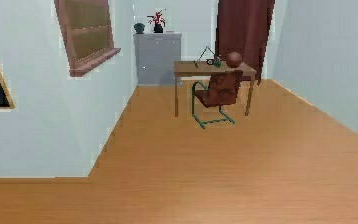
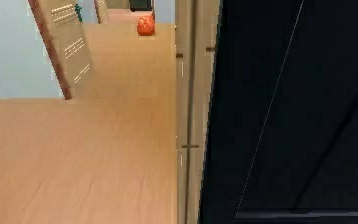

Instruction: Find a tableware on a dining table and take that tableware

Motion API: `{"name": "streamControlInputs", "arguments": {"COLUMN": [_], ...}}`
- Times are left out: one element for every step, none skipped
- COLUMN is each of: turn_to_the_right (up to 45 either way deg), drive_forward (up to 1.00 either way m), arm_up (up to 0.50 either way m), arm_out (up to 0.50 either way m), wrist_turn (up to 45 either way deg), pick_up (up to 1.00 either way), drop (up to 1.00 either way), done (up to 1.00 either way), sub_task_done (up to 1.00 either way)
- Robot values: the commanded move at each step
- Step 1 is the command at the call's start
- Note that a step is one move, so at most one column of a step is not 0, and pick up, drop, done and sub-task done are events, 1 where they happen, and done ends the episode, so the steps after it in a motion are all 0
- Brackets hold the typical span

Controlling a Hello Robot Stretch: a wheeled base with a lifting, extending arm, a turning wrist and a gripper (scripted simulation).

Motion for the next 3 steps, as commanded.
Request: {"name": "streamControlInputs", "arguments": {"turn_to_the_right": [0.0, 0.0, 45.0], "drive_forward": [1.0, 0.3, 0.0], "arm_up": [0.0, 0.0, 0.0], "arm_out": [0.0, 0.0, 0.0], "wrist_turn": [0.0, 0.0, 0.0], "pick_up": [0.0, 0.0, 0.0], "drop": [0.0, 0.0, 0.0], "done": [0.0, 0.0, 0.0], "sub_task_done": [0.0, 0.0, 0.0]}}
